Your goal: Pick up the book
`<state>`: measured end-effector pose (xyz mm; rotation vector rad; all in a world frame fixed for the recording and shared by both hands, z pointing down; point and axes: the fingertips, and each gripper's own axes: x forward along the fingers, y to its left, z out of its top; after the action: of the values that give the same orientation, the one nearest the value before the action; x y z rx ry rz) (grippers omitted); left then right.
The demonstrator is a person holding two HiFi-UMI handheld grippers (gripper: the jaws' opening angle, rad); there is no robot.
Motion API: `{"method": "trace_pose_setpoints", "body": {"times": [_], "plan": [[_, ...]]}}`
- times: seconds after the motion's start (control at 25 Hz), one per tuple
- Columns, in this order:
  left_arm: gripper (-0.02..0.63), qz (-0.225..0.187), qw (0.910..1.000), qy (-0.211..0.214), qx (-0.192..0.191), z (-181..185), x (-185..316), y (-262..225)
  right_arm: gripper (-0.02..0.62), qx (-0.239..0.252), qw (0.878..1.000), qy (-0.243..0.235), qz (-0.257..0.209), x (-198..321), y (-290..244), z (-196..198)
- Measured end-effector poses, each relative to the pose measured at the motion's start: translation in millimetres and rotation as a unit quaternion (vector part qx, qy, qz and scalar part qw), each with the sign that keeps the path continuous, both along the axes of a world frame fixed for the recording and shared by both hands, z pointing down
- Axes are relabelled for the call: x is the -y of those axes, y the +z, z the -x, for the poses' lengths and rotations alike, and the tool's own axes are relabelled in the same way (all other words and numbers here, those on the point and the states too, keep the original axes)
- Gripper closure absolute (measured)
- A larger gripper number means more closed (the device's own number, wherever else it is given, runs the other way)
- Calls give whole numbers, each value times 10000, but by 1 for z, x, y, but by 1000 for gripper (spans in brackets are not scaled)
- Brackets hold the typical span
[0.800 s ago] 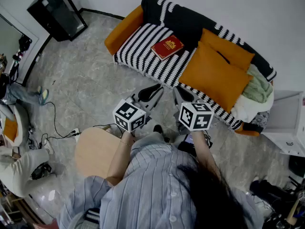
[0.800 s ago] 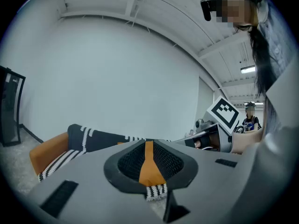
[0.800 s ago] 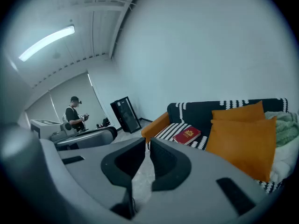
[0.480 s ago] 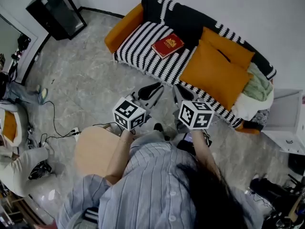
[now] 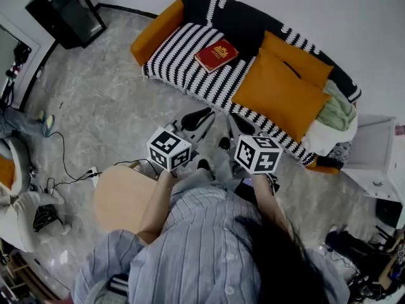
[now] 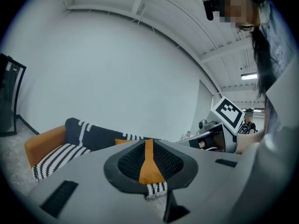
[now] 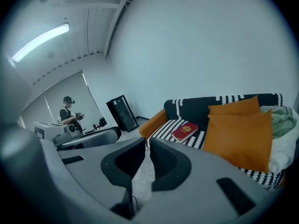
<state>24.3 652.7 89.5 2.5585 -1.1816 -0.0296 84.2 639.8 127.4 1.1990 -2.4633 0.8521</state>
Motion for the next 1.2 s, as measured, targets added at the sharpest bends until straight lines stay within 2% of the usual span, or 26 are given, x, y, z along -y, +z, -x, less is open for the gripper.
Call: {"method": "trace_pose_setpoints", "body": {"times": [0.36,0.6,0.8,1.2], "plan": [[561,166,9998,-16,131,7,20,13,552,83,9998,-96,175,39,14,17],[561,220,9991,-340,129,34,43,17,552,98,9993,-236,255,68,20,33],[561,358,9981,-493,24,44,77,24,552,50,9992,-239,321,104,25,31],[561,439,9981,-427,78,26,166,23,552,146,9988,-193,426,194,25,17]]}}
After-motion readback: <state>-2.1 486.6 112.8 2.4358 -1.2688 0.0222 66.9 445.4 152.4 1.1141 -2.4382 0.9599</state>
